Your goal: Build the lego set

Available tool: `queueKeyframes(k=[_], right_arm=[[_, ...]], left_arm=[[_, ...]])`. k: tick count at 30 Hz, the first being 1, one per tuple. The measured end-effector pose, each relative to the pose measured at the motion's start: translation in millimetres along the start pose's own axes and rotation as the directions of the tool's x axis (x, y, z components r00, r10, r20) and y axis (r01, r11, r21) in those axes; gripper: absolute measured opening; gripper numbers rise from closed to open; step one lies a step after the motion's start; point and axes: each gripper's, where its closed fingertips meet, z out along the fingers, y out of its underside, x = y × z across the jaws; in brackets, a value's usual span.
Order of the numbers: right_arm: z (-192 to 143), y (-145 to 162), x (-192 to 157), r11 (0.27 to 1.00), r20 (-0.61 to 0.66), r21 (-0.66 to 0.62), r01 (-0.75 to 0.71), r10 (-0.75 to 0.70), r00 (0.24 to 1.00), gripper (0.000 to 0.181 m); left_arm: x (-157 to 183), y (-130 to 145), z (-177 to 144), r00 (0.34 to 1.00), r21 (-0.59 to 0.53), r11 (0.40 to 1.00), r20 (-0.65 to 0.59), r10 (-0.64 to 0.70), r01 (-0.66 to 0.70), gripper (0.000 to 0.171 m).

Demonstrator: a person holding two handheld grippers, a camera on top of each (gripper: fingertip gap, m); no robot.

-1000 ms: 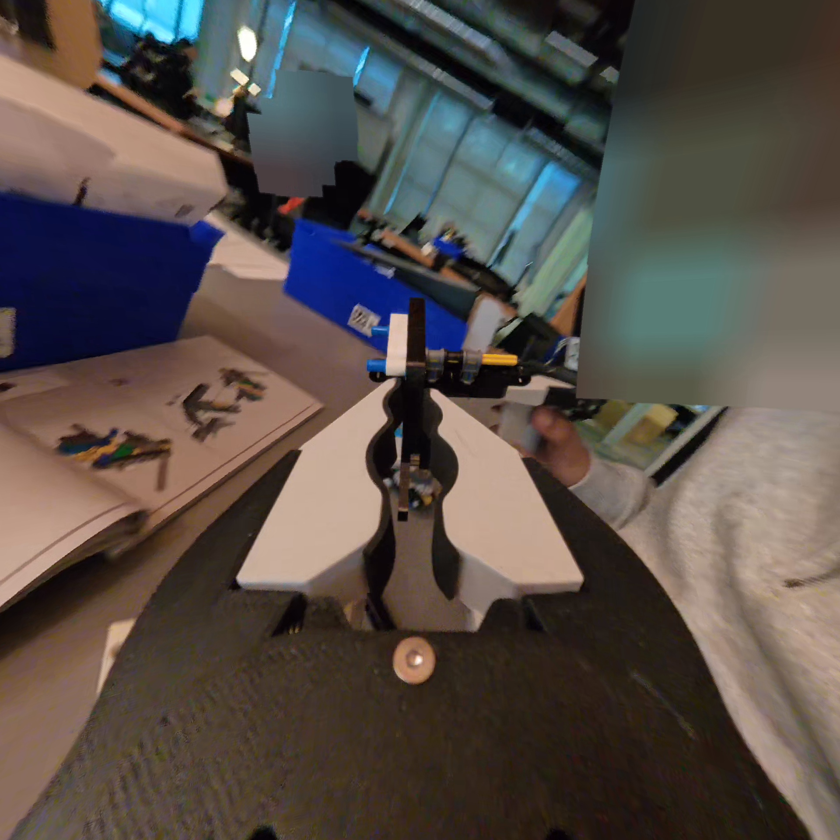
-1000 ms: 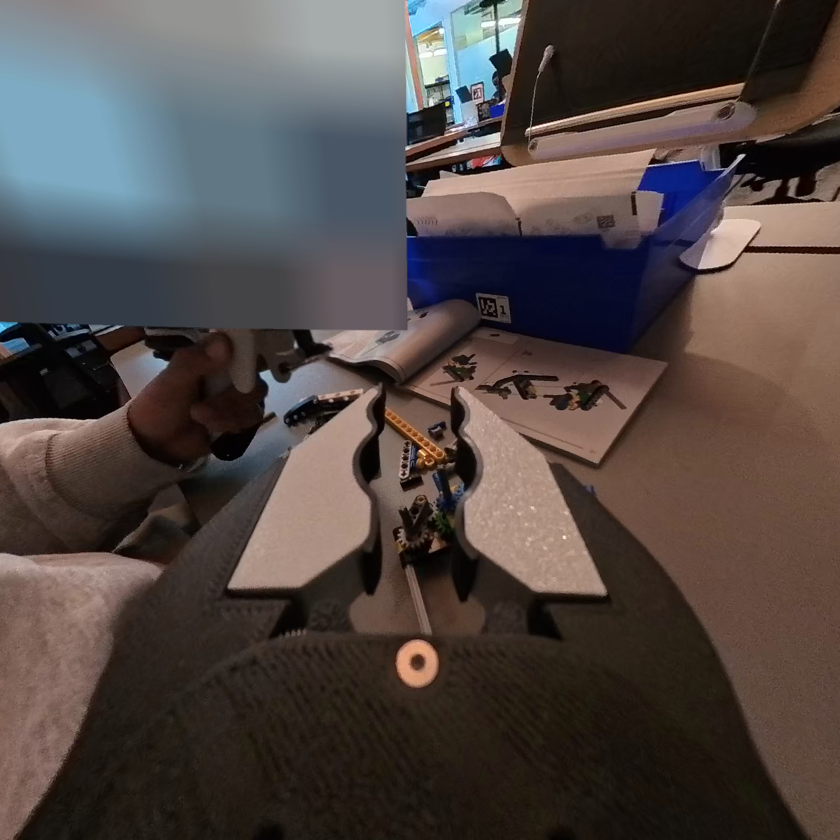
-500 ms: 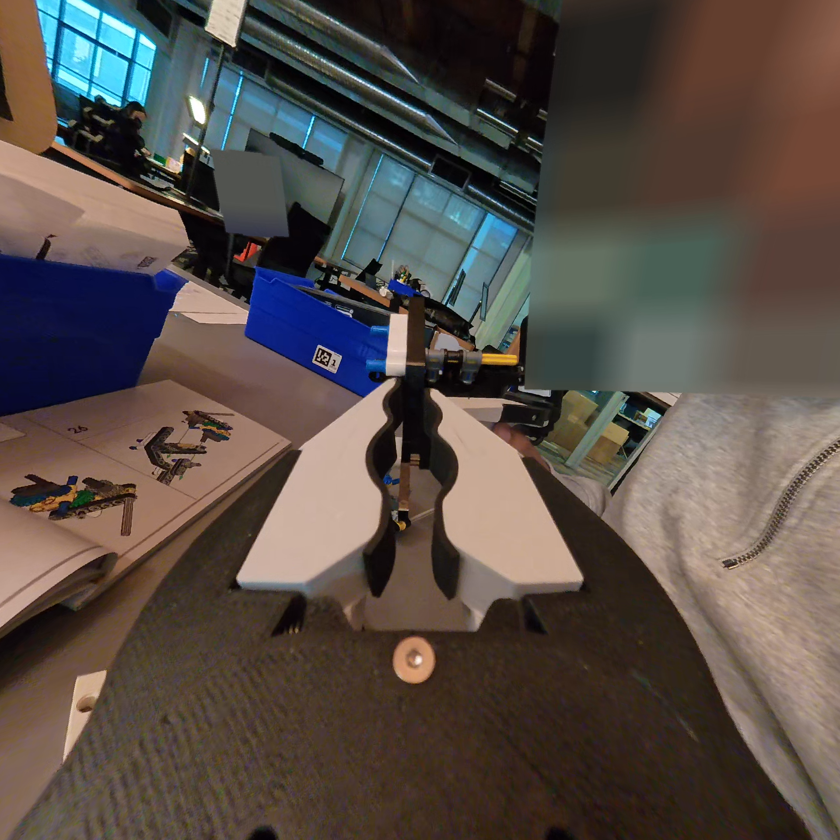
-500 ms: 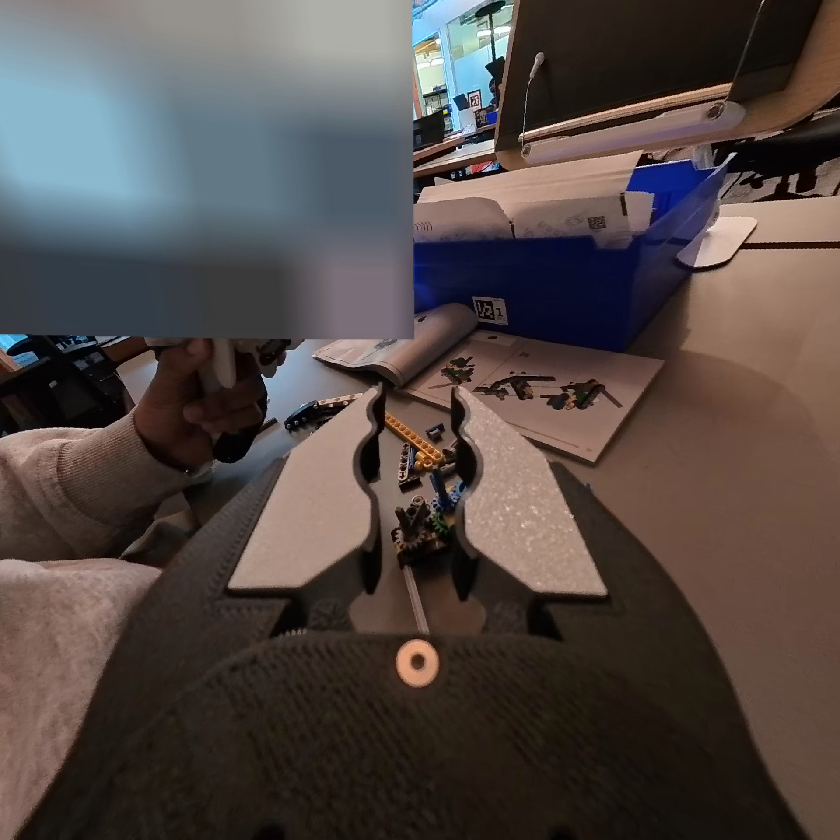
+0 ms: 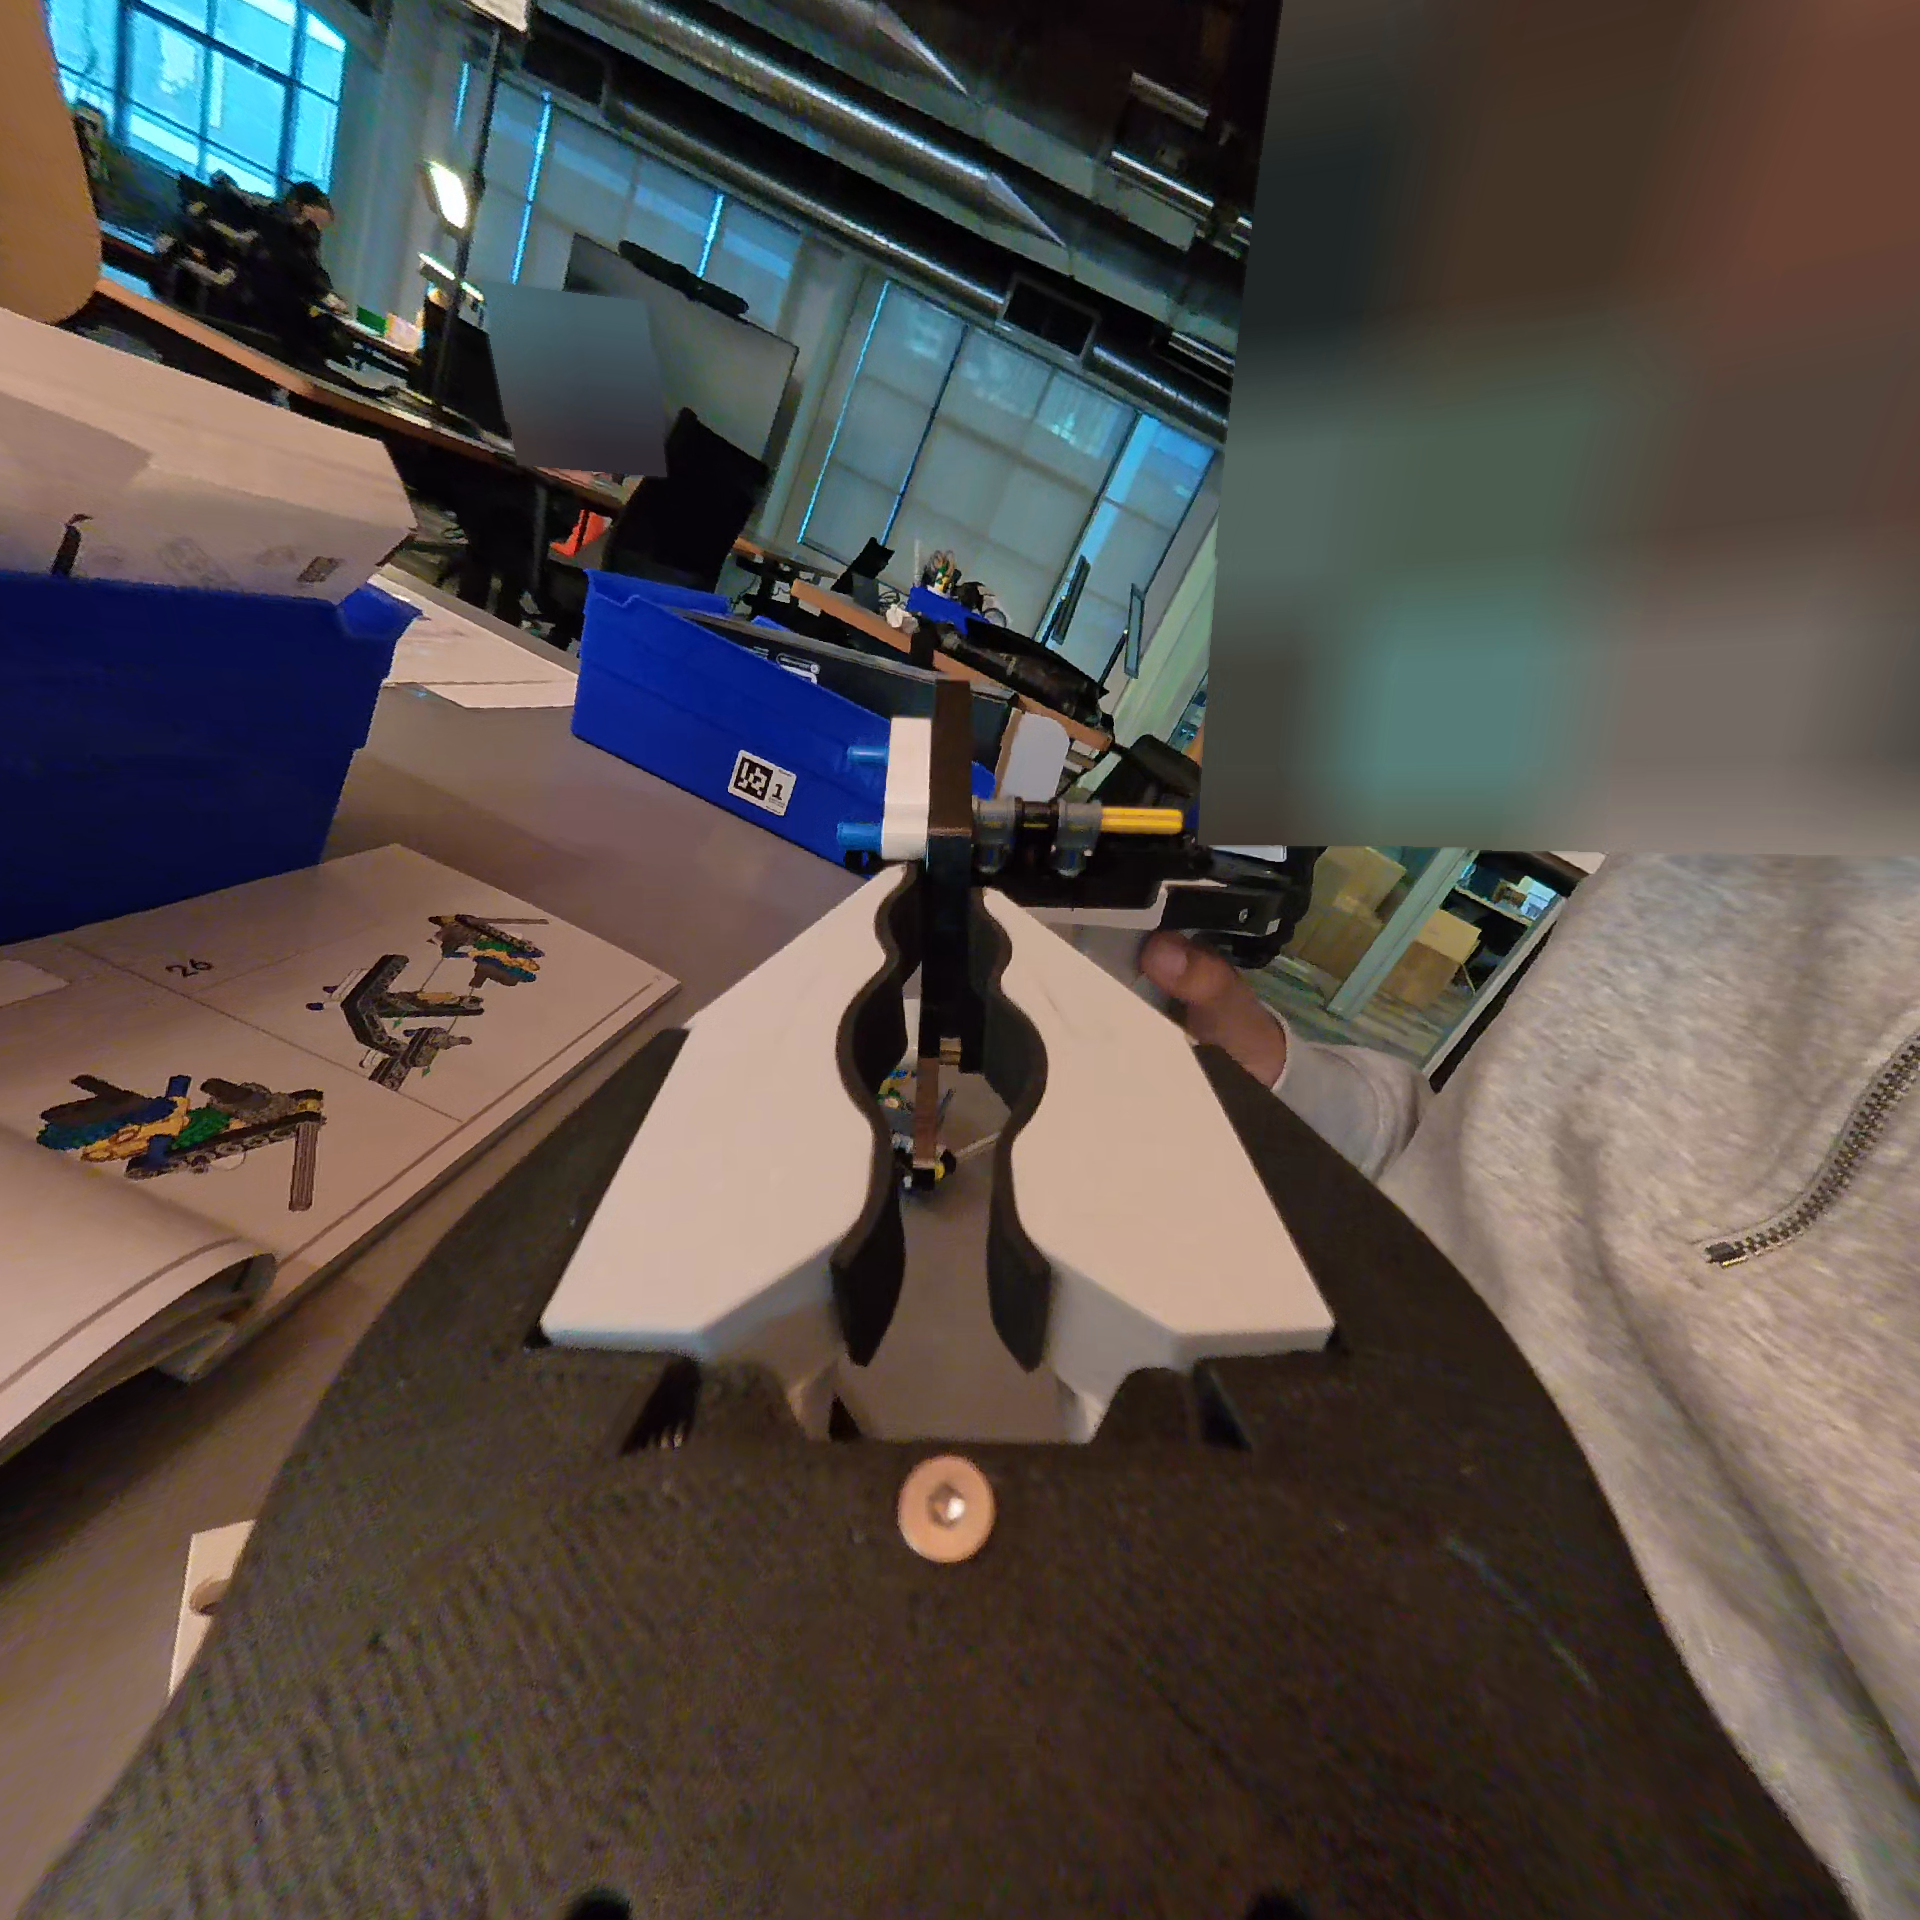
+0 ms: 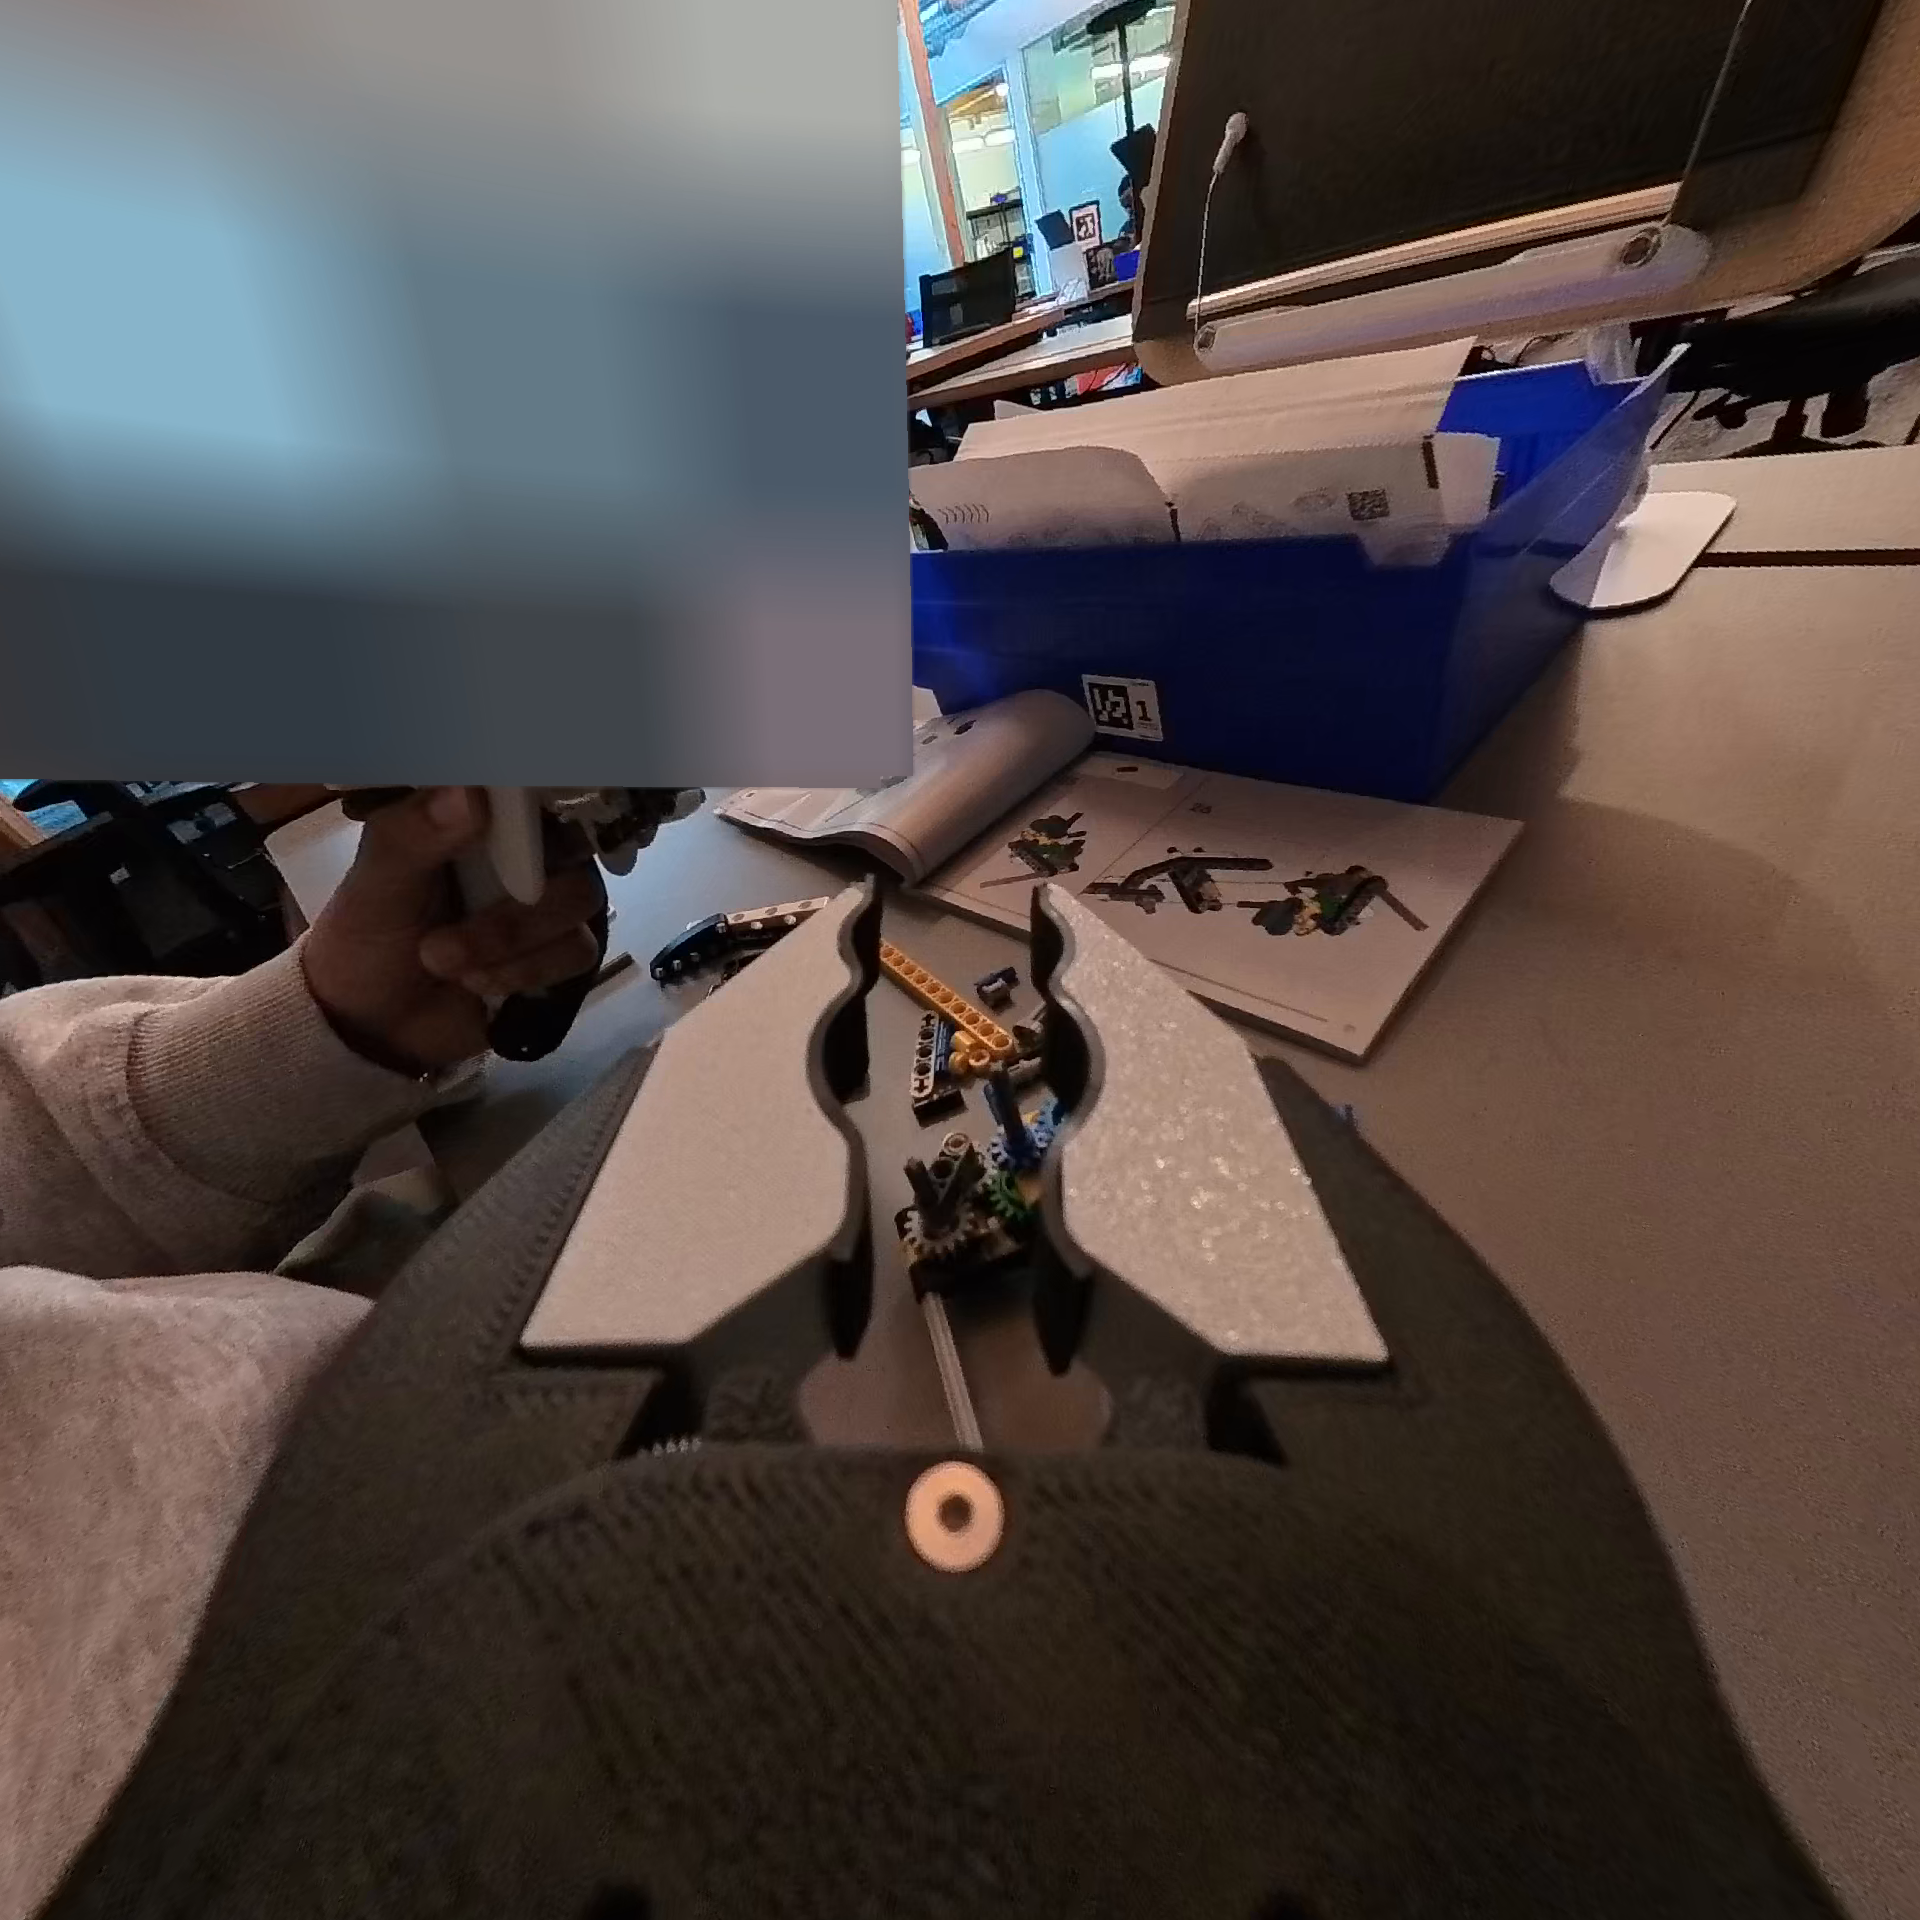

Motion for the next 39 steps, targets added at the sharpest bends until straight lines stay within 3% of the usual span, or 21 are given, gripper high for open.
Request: queueKeyframes(k=[17,22,29,39], right_arm=[[-2,-1,3,1.0,-0.005,0.005,-0.006,0.006,1.0,0.027],[-18,-9,31,1.0,-0.104,0.008,0.014,-0.013,0.995,0.028],[-34,9,67,0.992,-0.156,-0.121,-0.035,0.016,0.988,0.031],[-33,17,64,0.987,-0.124,-0.159,-0.012,-0.008,0.992,0.031]], left_arm=[[-2,5,3,1.0,-0.03,0.999,0.023,0.014,-0.014,0.004],[-6,8,3,0.999,-0.048,0.999,0.049,0.018,-0.016,0.004],[-8,18,5,0.993,-0.108,0.993,0.102,0.054,-0.043,0.004],[-14,26,2,0.985,-0.135,0.989,0.156,0.072,-0.051,0.004]])
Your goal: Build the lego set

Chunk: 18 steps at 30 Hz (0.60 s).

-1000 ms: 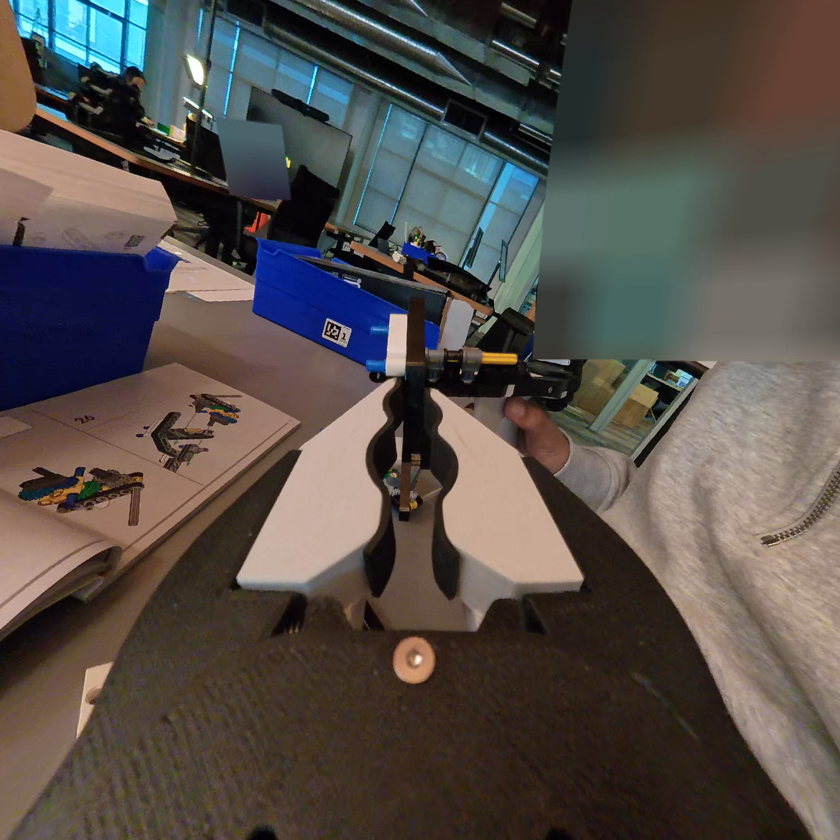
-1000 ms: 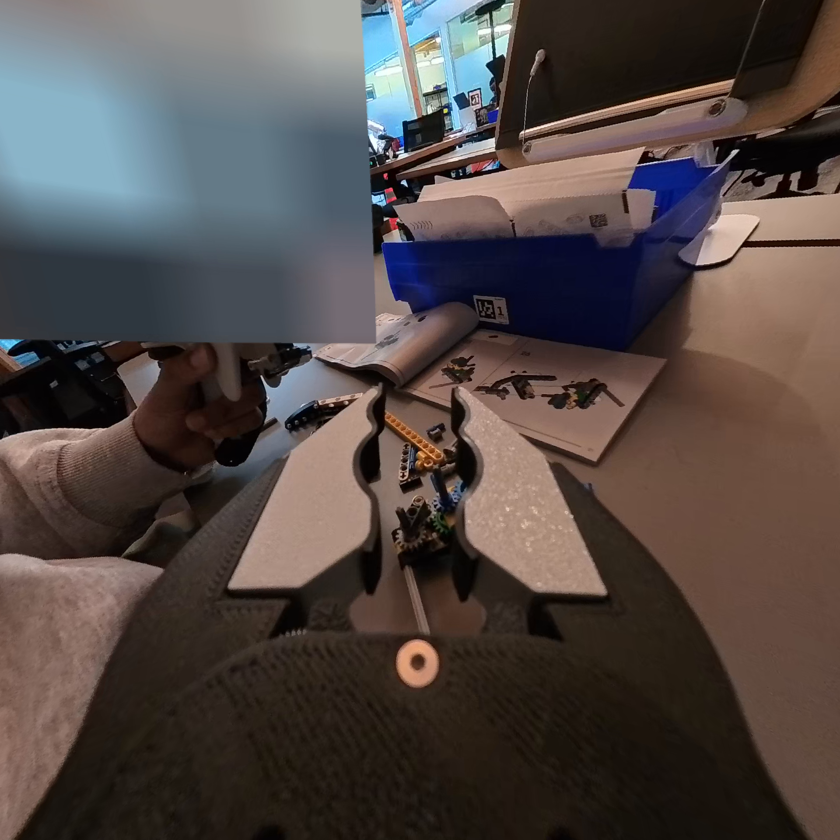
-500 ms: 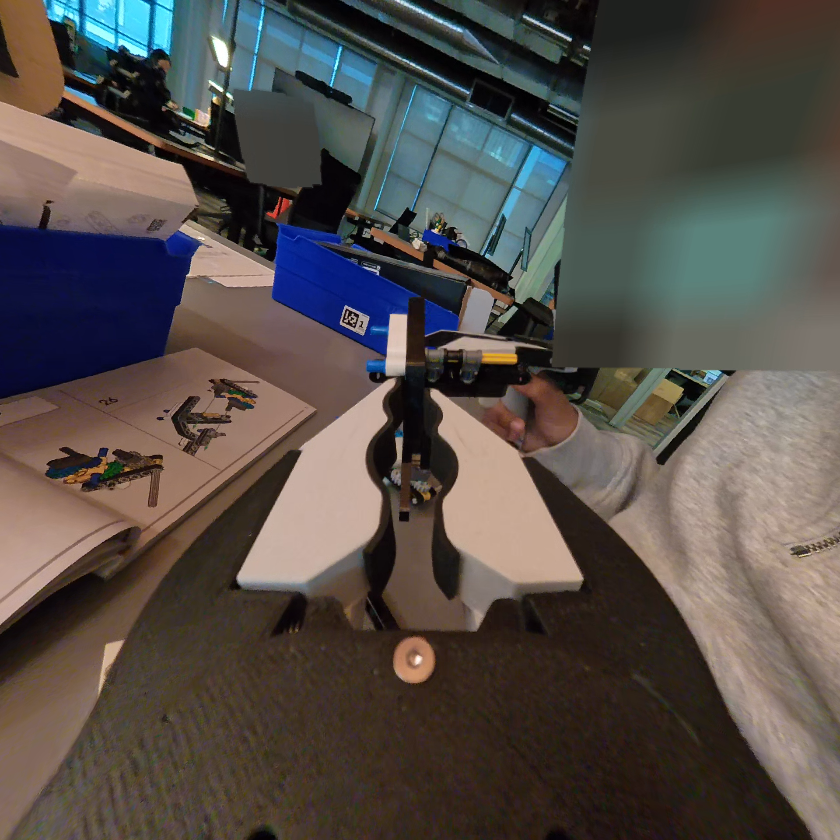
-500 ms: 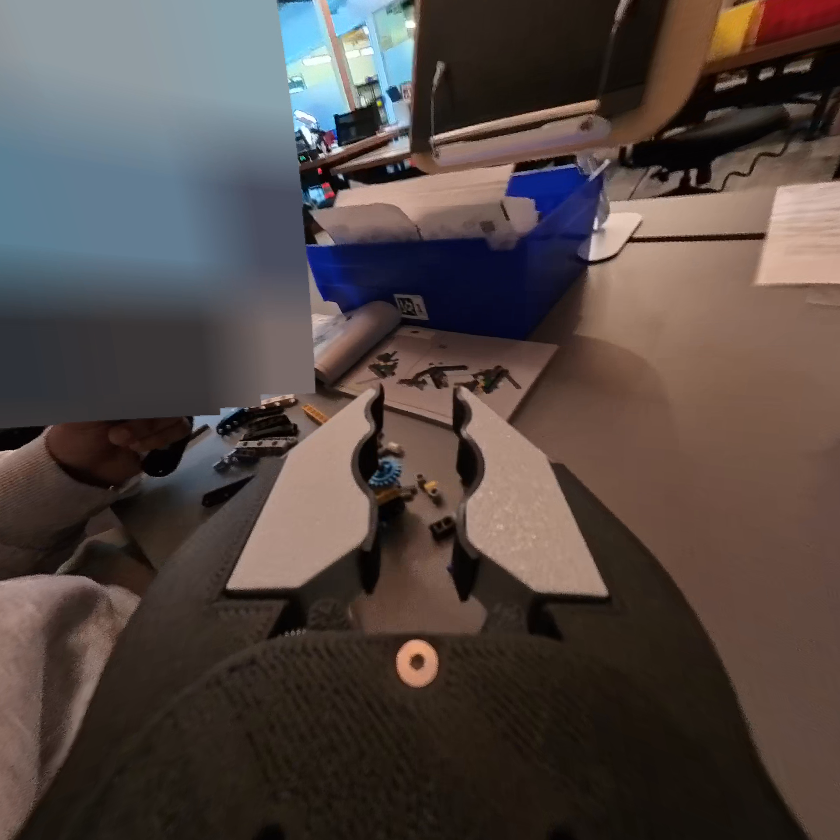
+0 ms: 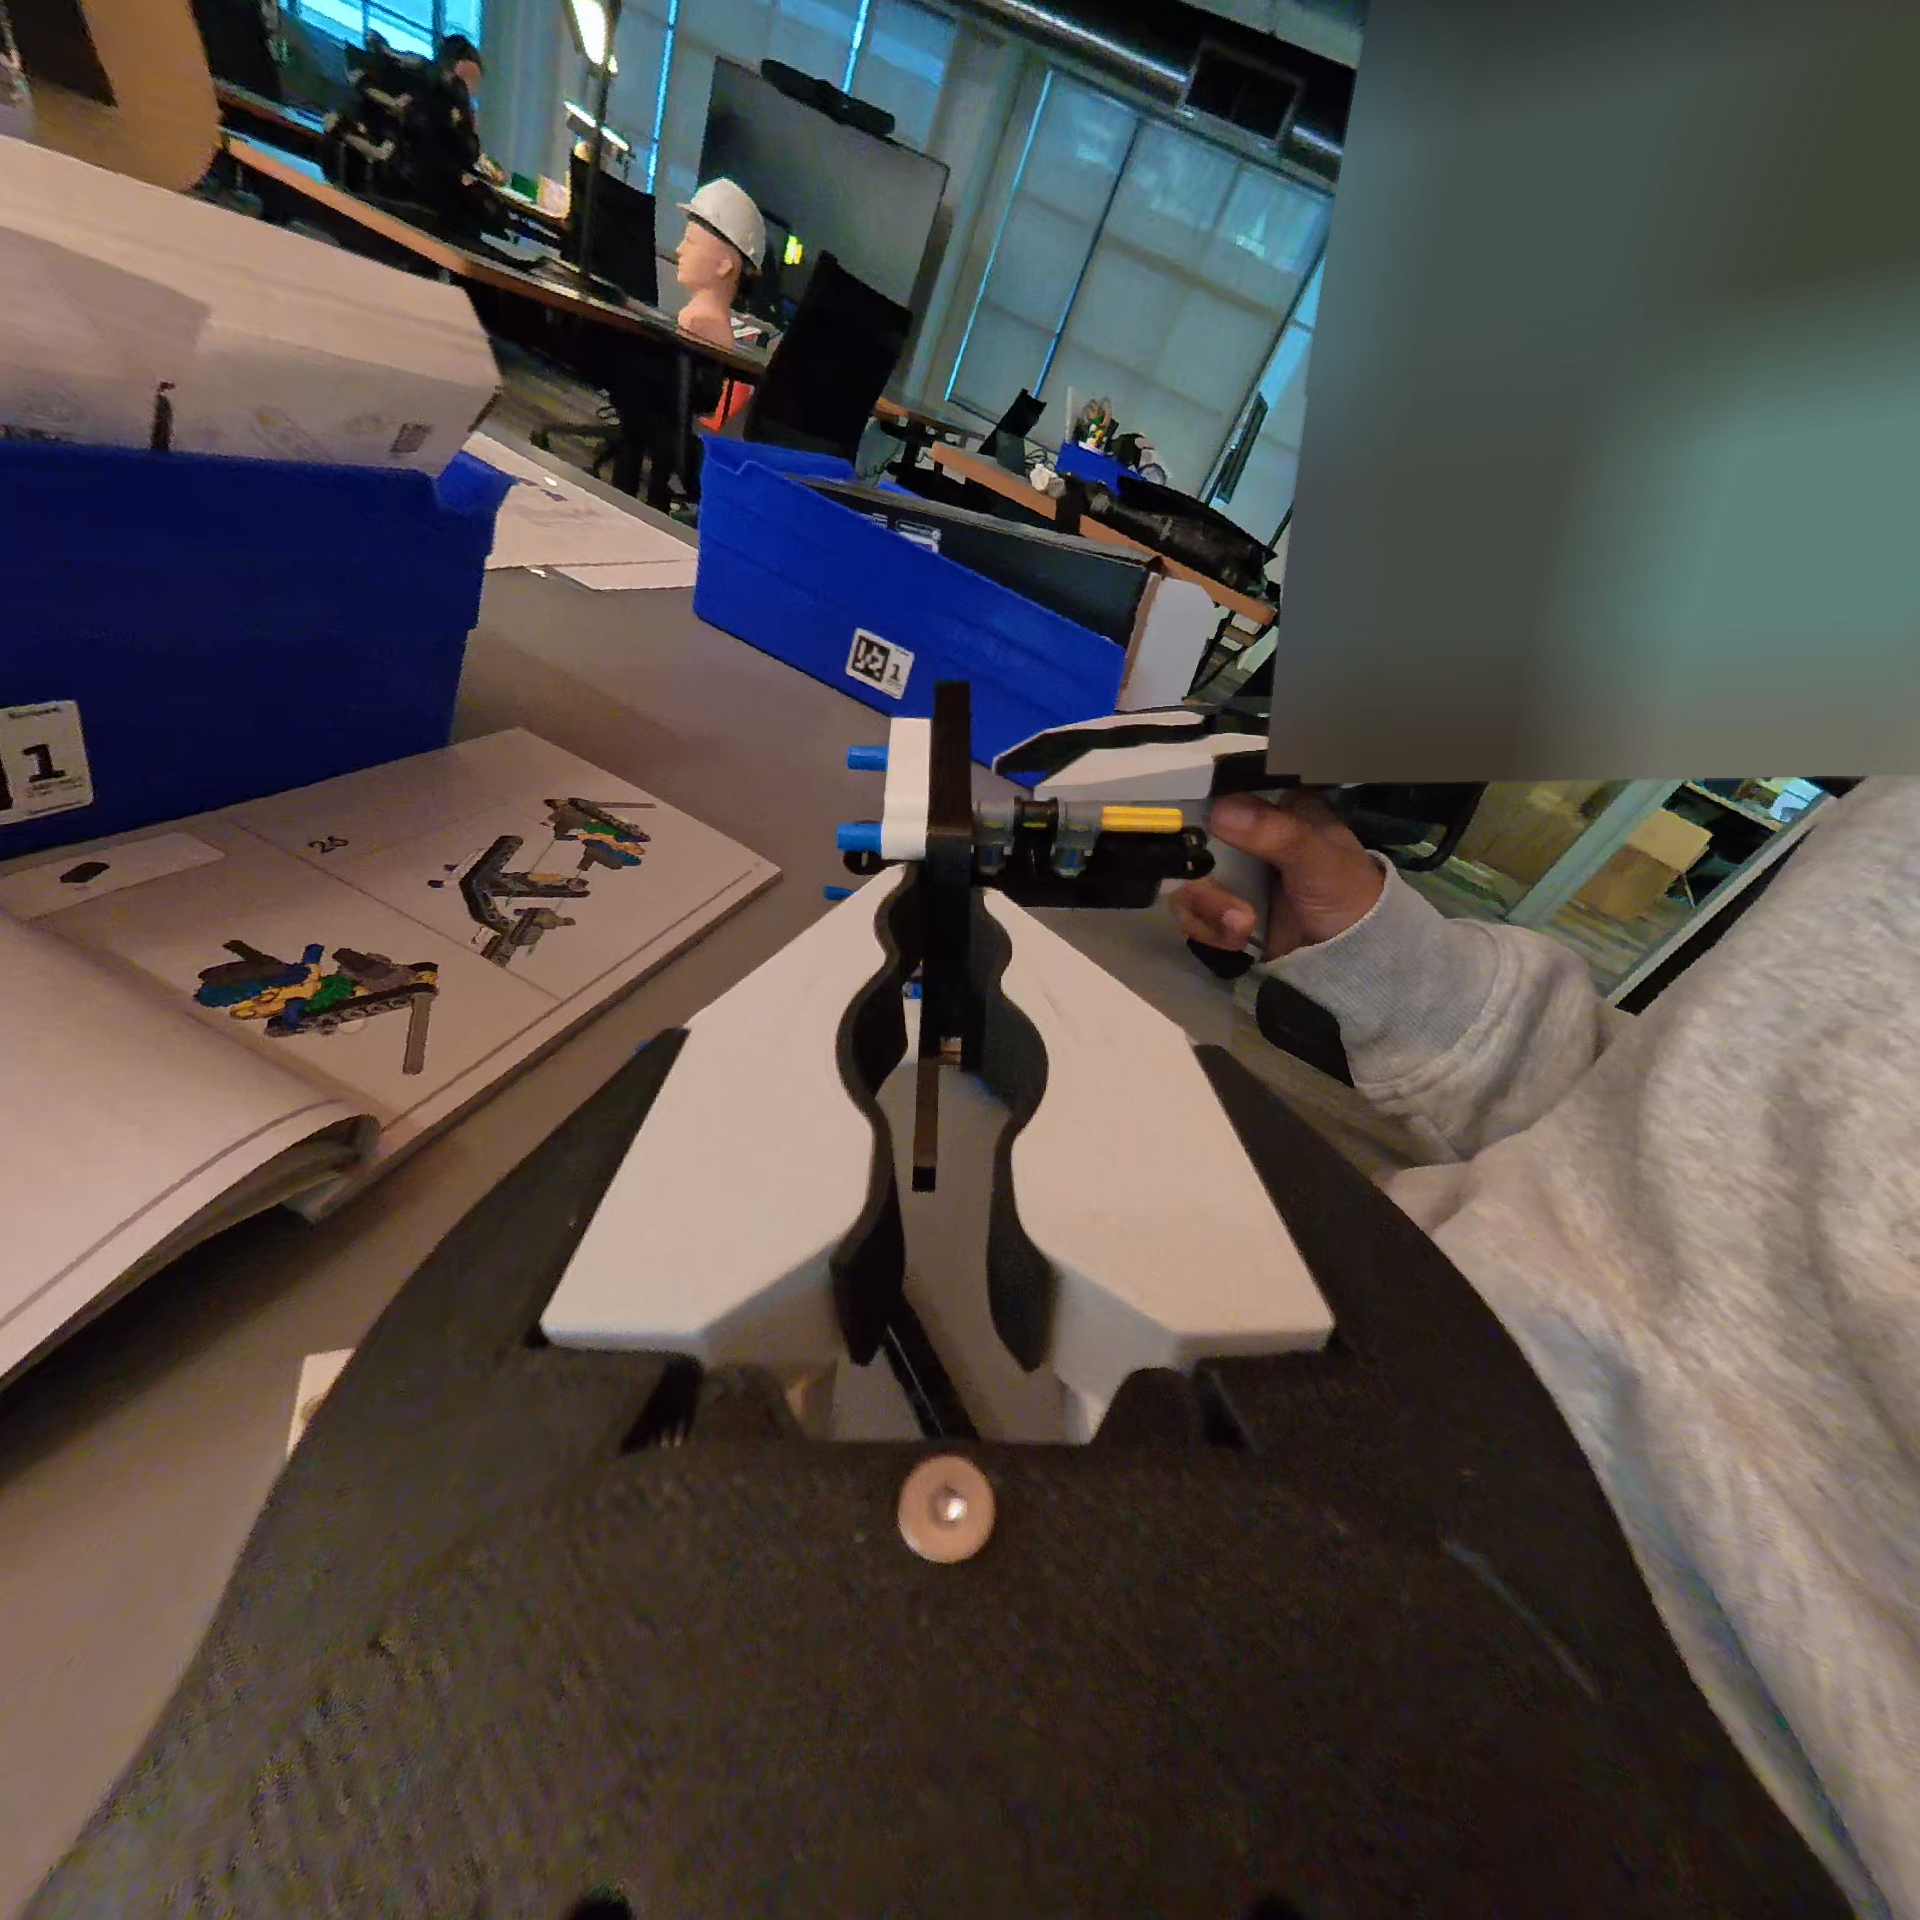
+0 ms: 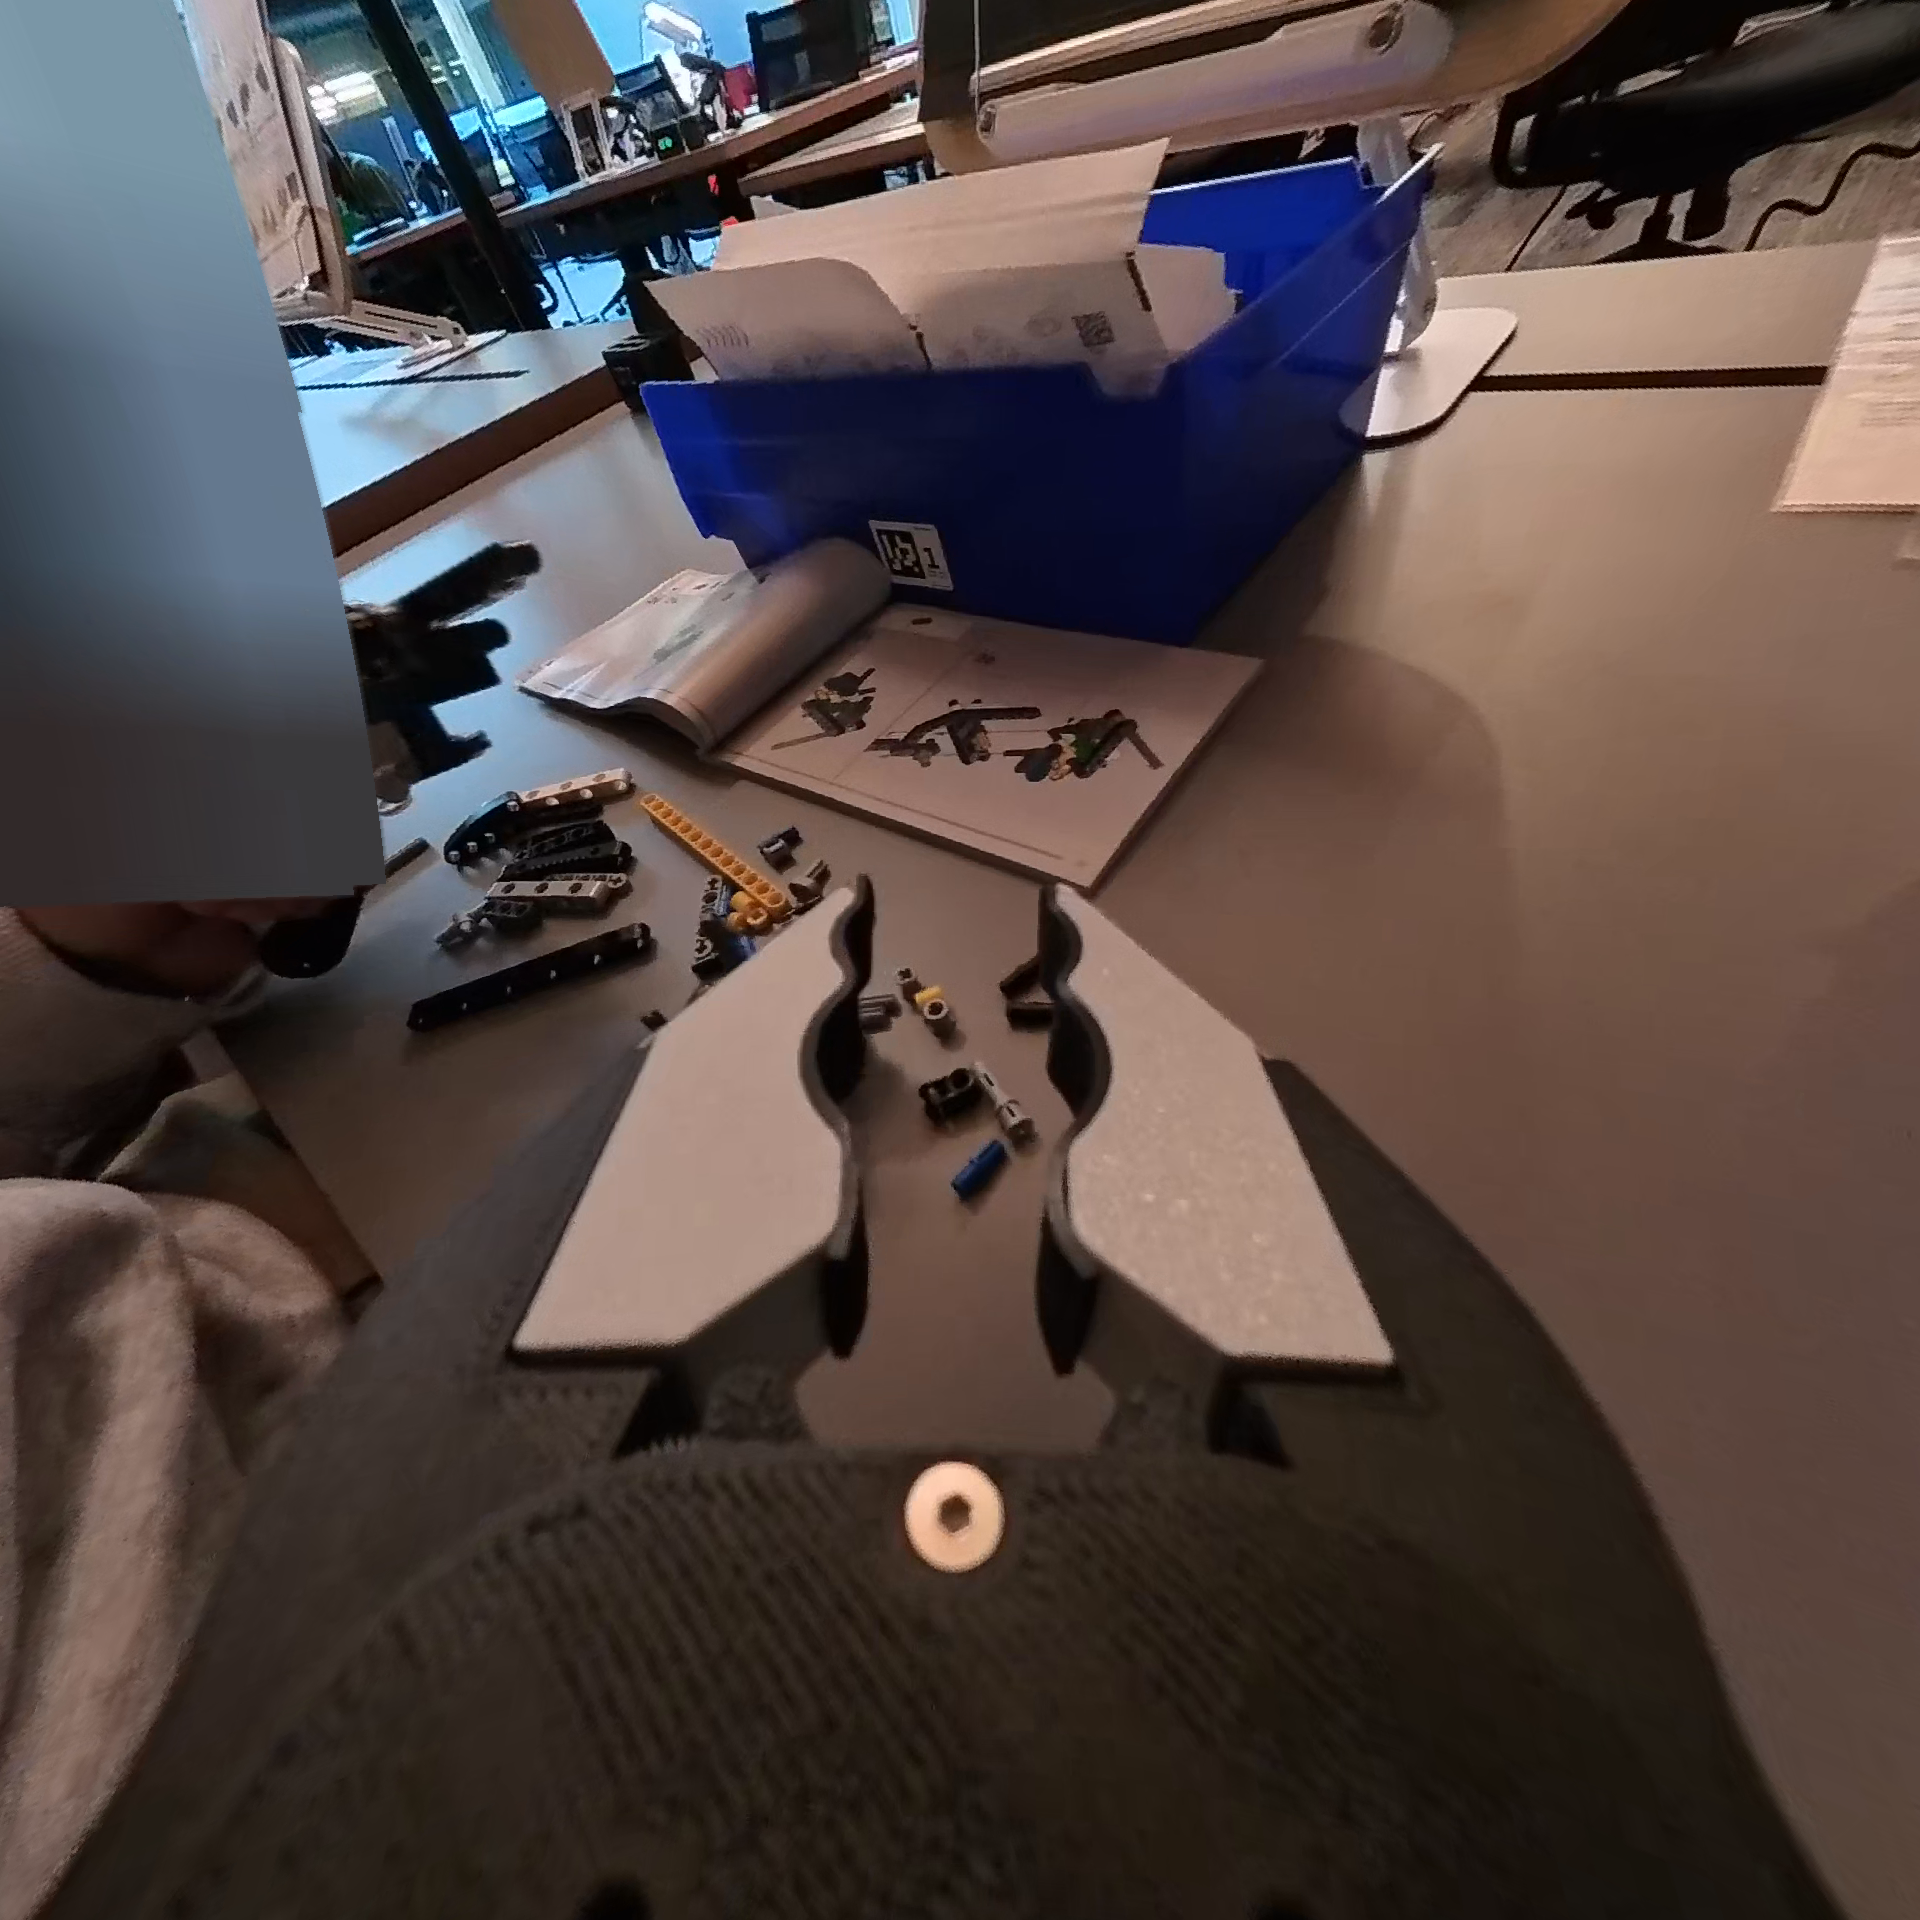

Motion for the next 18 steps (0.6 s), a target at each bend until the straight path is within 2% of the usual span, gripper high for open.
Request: queueKeyframes(k=[8,13,18], right_arm=[[2,-2,-14,0.996,0.02,0.005,0.092,-0.092,0.996,0.033],[0,-9,-4,0.993,-0.024,0.055,0.103,-0.102,0.995,0.033],[-2,-16,15,0.99,-0.059,0.133,0.046,-0.039,0.998,0.033]], left_arm=[[-13,-4,-6,0.998,0.028,0.999,0.047,-0.036,0.034,0.004],[-24,-5,-11,0.996,0.031,0.999,0.083,-0.038,0.036,0.004],[-34,-1,-13,0.991,0.027,0.999,0.123,-0.048,0.045,0.004]])
